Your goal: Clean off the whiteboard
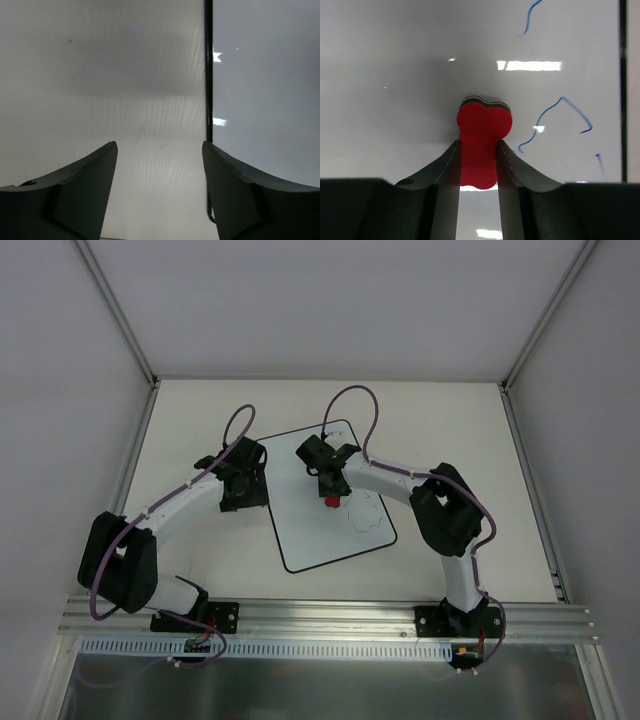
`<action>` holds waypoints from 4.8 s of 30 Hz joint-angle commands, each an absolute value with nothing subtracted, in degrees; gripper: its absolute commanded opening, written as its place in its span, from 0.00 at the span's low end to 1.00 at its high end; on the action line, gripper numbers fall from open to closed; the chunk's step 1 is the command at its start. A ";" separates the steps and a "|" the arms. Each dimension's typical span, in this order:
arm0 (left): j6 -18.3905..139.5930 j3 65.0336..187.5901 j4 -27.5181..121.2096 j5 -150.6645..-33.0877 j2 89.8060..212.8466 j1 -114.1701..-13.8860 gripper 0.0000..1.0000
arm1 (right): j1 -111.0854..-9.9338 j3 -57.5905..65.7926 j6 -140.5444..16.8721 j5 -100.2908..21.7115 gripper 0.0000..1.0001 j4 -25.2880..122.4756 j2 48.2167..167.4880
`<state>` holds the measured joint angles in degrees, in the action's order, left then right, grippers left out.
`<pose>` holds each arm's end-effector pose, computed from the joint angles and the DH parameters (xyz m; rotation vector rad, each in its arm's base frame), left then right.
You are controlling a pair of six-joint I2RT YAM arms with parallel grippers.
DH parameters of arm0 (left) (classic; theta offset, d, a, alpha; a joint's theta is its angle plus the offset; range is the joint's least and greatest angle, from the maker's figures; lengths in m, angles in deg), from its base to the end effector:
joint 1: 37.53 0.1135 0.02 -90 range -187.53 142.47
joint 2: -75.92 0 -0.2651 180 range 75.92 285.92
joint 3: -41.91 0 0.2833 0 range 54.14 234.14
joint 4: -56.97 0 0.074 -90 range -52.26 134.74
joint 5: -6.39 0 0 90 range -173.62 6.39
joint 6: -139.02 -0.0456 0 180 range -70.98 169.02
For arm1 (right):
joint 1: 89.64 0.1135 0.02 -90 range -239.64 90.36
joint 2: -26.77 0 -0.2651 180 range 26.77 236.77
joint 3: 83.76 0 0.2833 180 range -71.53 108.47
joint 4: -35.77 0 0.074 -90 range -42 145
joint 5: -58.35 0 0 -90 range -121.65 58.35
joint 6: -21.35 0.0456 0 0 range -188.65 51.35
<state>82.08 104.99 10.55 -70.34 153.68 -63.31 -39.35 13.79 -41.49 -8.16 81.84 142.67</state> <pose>0.2702 -0.1189 0.1971 -0.2420 2.5809 -0.0654 0.3045 0.3382 0.1583 -0.3922 2.5154 -0.0513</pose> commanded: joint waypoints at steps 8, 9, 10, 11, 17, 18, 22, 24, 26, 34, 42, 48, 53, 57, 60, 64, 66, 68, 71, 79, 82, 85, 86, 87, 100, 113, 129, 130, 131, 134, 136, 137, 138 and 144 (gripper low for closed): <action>79.26 121.98 14.07 -75.79 172.94 -63.63 0.52 | -48.41 17.68 -56.34 -10.21 0.04 82.45 140.50; 79.26 123.39 14.16 -75.97 175.13 -63.81 0.51 | -48.76 17.59 -57.83 -9.86 0.04 82.45 140.33; 79.26 124.01 14.24 -76.49 176.02 -63.98 0.51 | -49.12 17.76 -58.45 -10.20 0.04 82.45 140.24; 79.34 124.54 14.33 -76.58 176.98 -64.16 0.51 | -50.08 17.76 -58.89 -10.81 0.04 82.45 140.15; 79.61 125.95 14.60 -77.37 181.65 -64.95 0.50 | -52.80 18.81 -61.53 -15.47 0.04 82.45 141.29; 79.78 126.04 14.60 -77.46 182.00 -64.95 0.50 | -53.07 19.08 -61.53 -16.00 0.04 82.45 141.64; 79.87 125.86 14.51 -77.90 183.76 -65.13 0.50 | -54.39 20.22 -61.27 -18.11 0.04 82.45 143.31; 79.96 125.69 14.51 -78.77 184.29 -65.13 0.49 | -54.66 21.45 -61.70 -18.64 0.04 82.45 144.45; 80.13 125.42 14.51 -79.39 184.81 -65.21 0.45 | -54.74 22.50 -62.06 -19.52 0.04 82.63 146.03; 80.13 124.72 14.33 -80.71 185.87 -66.27 0.42 | -54.40 30.94 -62.58 -24.54 0.04 82.63 153.94; 80.75 123.58 14.42 -81.24 185.52 -66.44 0.41 | -51.15 36.30 -65.92 -23.57 0.04 82.63 160.10; 81.28 123.05 14.51 -81.59 185.08 -66.44 0.39 | -54.38 31.15 -60.58 -18.91 0.03 82.63 158.00; 81.45 122.96 14.51 -81.94 184.99 -66.36 0.39 | -59.48 23.40 -58.98 -16.80 0.02 82.54 152.99; 81.37 122.87 14.42 -82.12 184.73 -66.44 0.38 | -62.47 22.77 -60.21 -16.53 0.02 82.63 152.01; 81.37 122.70 14.33 -82.38 184.55 -66.44 0.38 | -62.30 26.63 -62.23 -17.84 0.02 82.72 153.77; 81.28 122.43 14.42 -82.74 184.55 -66.44 0.37 | -61.16 33.39 -63.73 -19.43 0.02 84.03 157.63; 81.28 122.43 14.51 -82.82 184.64 -66.44 0.37 | -60.20 39.08 -64.43 -20.22 0.02 86.30 161.14; 81.28 122.52 14.51 -83.09 184.64 -66.44 0.37 | -59.41 42.88 -64.78 -21.63 0.03 87.80 163.60; 81.10 122.70 14.51 -83.00 184.82 -66.36 0.36 | -57.74 49.48 -65.31 -24.08 0.03 89.74 167.65; 81.01 122.26 14.59 -83.00 184.12 -66.36 0.36 | -53.78 60.21 -65.93 -33.29 0.04 91.94 174.25; 81.19 121.73 14.51 -82.82 183.50 -66.36 0.36 | -52.64 61.35 -66.10 -35.34 0.04 91.94 174.78; 81.19 121.64 14.51 -82.82 183.32 -66.44 0.36 | -52.19 61.97 -65.84 -35.26 0.05 91.86 175.04; 81.19 121.64 14.51 -82.82 183.32 -66.44 0.36 | -52.20 61.97 -65.58 -34.03 0.05 91.86 175.04; 81.19 121.64 14.59 -82.91 183.32 -66.44 0.36 | -52.72 61.80 -64.97 -32.98 0.05 92.12 175.04; 81.54 121.03 14.51 -82.74 182.53 -66.44 0.35 | -60.90 45.30 -64.08 -16.89 0.04 97.31 165.14; 81.63 121.20 14.51 -82.56 181.66 -66.44 0.34 | -62.04 28.90 -64.51 -22.15 0.02 86.93 155.79; 81.63 119.36 14.51 -82.30 179.98 -66.44 0.34 | -52.55 56.17 -64.61 -30.24 0.03 93.87 171.97; 81.63 119.36 14.59 -82.30 180.07 -66.44 0.34 | -52.46 56.52 -64.43 -29.98 0.02 94.14 172.05; 81.63 119.27 14.51 -82.38 180.16 -66.44 0.34 | -52.55 56.44 -64.08 -28.85 0.03 94.31 171.97; 81.63 119.44 14.51 -82.82 180.68 -66.44 0.34 | -54.30 53.38 -62.42 -26.12 0.02 95.28 170.65; 81.63 119.53 14.51 -82.82 180.86 -66.44 0.34 | -56.84 50.04 -61.18 -25.06 0.02 95.20 167.93; 81.72 119.62 14.59 -82.82 180.86 -66.36 0.34 | -57.72 46.19 -60.83 -23.66 0.02 95.28 166.79; 81.63 119.71 14.60 -82.82 180.86 -66.44 0.34 | -59.12 43.89 -61.00 -22.95 0.02 94.94 165.48; 81.98 120.59 14.60 -83.09 181.30 -66.36 0.33 | -60.46 21.68 -63.11 -22.94 0.02 86.25 152.21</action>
